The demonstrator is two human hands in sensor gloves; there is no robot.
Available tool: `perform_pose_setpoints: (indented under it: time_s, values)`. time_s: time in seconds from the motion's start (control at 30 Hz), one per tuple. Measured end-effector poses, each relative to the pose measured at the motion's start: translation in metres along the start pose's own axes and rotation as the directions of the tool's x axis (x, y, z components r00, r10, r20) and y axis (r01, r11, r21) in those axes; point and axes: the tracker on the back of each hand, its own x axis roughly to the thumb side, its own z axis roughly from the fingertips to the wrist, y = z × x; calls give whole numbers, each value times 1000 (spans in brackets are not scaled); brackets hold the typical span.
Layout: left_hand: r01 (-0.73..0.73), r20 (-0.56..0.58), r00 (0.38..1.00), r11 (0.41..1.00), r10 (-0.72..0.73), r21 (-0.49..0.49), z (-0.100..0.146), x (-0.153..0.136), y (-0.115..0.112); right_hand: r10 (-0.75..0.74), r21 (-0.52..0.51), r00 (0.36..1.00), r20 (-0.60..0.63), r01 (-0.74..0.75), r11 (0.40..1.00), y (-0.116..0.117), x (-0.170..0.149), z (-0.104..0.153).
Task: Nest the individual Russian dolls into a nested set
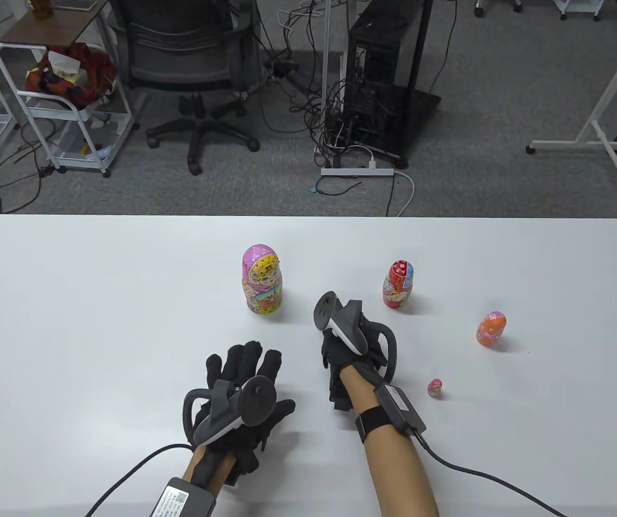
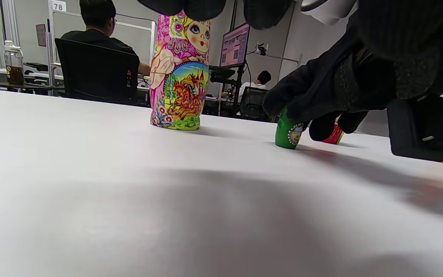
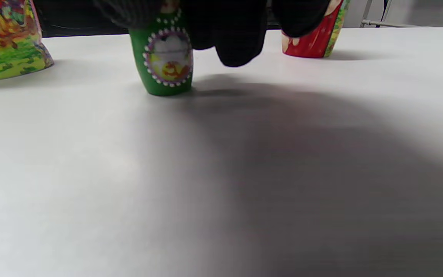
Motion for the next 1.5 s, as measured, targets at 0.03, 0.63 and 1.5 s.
perform_pose_setpoints:
  time_s: [0.03,0.63,1.5]
  values:
    - [0,1,1000,1000,0,2,0,0,0,3,-4,1000,5,-3,1000,-1,-1,1]
    - [-97,103,992,977,79,187,13,21,14,-423,72,687,591,477,876,-48,-69,129]
    - [-183,150,976,970,160,158,17,37,12,-256,-97,663,703,446,890,-25,-68,158]
